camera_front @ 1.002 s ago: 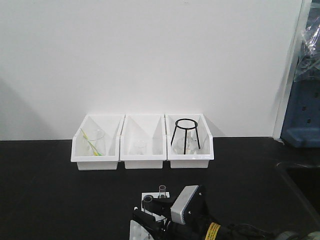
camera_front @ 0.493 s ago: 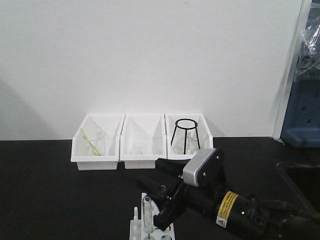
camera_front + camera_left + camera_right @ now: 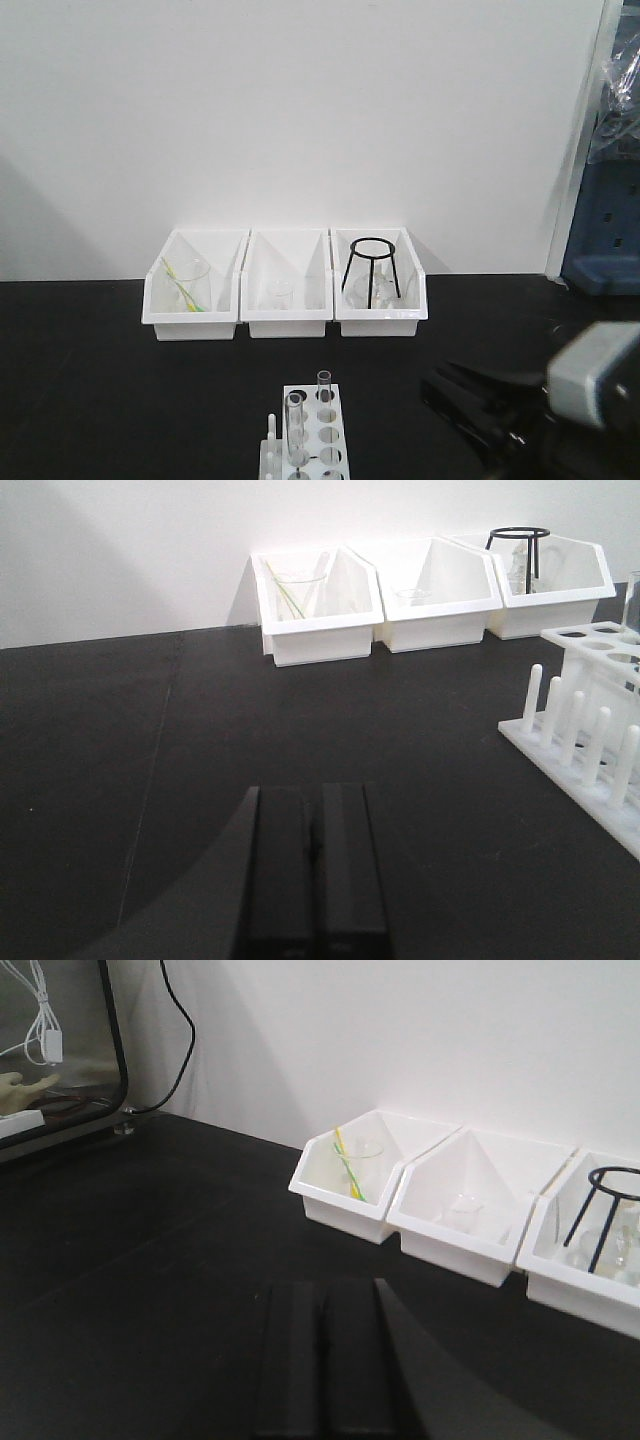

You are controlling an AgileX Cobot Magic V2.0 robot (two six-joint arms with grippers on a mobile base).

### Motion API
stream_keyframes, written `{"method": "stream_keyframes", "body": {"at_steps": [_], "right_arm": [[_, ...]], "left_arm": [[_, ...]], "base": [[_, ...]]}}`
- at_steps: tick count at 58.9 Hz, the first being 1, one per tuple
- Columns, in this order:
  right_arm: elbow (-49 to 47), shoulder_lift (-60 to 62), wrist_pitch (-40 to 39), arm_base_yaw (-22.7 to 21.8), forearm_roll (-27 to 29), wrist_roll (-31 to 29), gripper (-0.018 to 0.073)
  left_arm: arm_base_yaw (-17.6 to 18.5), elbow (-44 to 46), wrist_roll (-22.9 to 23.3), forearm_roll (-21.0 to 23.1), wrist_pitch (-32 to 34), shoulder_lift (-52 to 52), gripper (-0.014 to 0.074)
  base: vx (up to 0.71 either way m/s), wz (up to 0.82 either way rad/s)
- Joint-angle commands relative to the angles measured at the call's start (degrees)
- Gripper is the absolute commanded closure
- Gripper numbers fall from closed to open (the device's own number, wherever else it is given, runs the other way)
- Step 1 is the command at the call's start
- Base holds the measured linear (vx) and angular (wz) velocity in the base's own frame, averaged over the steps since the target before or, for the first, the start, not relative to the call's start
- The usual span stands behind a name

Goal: Flip and reinsert test tube from rack

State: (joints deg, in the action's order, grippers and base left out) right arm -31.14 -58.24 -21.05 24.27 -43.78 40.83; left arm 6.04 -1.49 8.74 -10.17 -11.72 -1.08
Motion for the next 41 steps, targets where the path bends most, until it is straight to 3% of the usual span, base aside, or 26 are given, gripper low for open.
{"method": "stream_keyframes", "body": {"at_steps": [1,21,41], "right_arm": [[3.7,8.4,-2.2,-0.2,0.3,0.5,0.0571],[14.2,28.3,-1.8,-0.2,-0.4,0.4,0.0570],[15.0,30.3,-1.3,-0.2,-0.3,0.2,0.0570]], "left_arm": [[0.0,0.2,0.5,0.3,4.6,-0.4,0.0602],[0.0,0.2,0.5,0.3,4.6,-0.4,0.0602],[0.0,0.2,0.5,0.3,4.6,-0.4,0.0602]], "base": [[0.00,0.00],[0.00,0.00],[0.00,0.00]]}}
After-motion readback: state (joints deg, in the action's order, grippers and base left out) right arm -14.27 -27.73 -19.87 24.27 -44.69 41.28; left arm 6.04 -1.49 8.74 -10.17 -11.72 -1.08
